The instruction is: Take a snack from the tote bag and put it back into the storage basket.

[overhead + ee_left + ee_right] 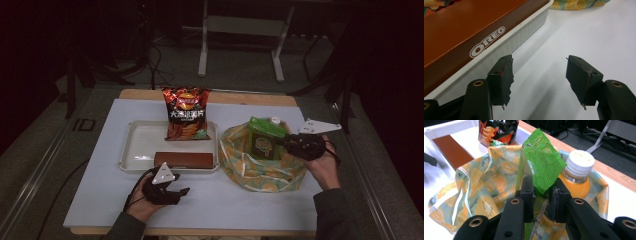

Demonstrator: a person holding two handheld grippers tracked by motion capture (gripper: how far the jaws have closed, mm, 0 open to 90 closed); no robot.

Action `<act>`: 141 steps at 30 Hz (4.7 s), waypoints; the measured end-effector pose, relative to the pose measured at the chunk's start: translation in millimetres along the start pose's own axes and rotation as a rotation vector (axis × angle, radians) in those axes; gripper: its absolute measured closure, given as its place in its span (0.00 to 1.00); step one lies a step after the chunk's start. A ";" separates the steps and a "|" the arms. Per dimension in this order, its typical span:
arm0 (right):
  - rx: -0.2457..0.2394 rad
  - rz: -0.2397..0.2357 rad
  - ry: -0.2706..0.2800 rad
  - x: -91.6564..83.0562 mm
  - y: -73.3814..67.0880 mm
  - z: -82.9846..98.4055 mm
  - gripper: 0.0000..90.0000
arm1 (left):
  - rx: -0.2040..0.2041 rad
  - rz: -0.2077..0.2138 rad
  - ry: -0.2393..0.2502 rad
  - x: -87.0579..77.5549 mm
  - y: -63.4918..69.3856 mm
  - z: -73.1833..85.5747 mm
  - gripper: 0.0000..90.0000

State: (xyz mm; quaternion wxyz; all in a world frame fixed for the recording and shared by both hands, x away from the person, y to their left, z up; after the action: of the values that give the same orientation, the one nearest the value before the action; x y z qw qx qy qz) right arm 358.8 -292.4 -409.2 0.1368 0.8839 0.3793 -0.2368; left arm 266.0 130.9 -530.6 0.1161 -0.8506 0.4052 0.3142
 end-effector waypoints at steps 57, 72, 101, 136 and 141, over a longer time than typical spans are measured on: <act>0.007 -0.046 0.132 -21.2 -3.9 -60.9 0.84 | -0.002 -0.008 -0.001 0.0 -0.7 0.0 0.43; 0.000 -0.076 0.153 -15.7 -12.1 -73.0 0.84 | 0.000 -0.009 -0.002 0.1 -0.6 -0.1 0.43; -0.071 -0.119 0.150 11.2 -40.0 -105.6 0.84 | -0.007 -0.006 0.003 0.0 -2.4 -0.1 0.43; -0.110 -0.168 0.116 62.8 -70.9 -128.4 0.84 | -0.007 -0.008 0.010 -3.2 -4.2 -0.3 0.43; -0.107 -0.179 0.118 71.2 -76.6 -129.9 0.84 | -0.008 -0.010 0.011 -3.6 -4.2 -0.3 0.43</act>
State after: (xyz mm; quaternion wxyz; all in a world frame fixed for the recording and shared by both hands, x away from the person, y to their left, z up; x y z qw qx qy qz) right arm 386.1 -142.8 -340.7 0.1395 0.8503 0.4763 -0.1751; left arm 267.6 135.7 -528.3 0.1121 -0.8549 0.4002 0.3105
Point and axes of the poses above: each handheld gripper's, and its own axes: x roughly forward along the jaws, z roughly out of its underside, y roughly to its right, the point moved 1 cm from there along x, roughly forward along the jaws, and after that the axes turned 1 degree about y, right-handed, at the moved point
